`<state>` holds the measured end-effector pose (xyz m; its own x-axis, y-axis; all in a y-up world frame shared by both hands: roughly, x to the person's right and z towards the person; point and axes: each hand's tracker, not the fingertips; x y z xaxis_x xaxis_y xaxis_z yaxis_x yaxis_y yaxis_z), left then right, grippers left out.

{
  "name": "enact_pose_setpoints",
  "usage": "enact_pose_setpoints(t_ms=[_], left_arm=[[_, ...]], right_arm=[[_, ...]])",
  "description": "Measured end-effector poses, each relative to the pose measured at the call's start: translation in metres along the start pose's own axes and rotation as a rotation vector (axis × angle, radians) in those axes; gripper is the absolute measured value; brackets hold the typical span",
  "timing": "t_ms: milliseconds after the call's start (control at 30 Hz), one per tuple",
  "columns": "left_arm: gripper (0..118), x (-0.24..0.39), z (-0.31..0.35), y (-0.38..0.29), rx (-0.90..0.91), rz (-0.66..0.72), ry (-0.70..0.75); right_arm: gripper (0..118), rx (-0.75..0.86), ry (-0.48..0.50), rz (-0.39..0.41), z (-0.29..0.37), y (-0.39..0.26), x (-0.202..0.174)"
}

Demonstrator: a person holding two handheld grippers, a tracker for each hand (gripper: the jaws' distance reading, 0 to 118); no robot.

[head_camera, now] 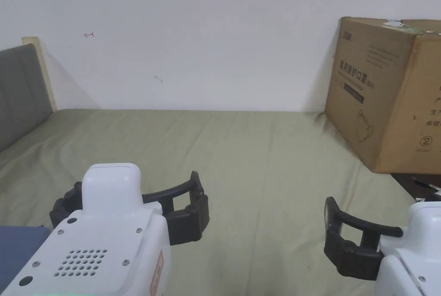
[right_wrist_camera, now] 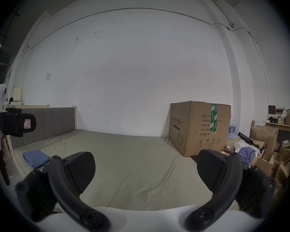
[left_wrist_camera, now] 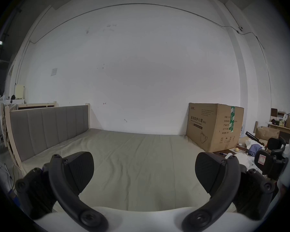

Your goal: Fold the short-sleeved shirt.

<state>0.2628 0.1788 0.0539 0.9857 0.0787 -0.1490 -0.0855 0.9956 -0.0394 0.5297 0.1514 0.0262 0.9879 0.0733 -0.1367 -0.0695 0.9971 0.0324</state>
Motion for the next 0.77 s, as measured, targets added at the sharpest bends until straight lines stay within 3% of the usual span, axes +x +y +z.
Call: enact_pose_setpoints(t_ms=[500,767], left_arm=[[118,0.007,-0.008,-0.017,-0.085,-0.087,0.049],[118,-0.005,-0.013,-0.017,-0.125,-0.001,0.037]], right_arm=[[118,-0.05,0.011,0.01,-0.005,-0.009,-0.004],[118,-0.057,0.011,0.01,-0.007,-0.013,-0.004]])
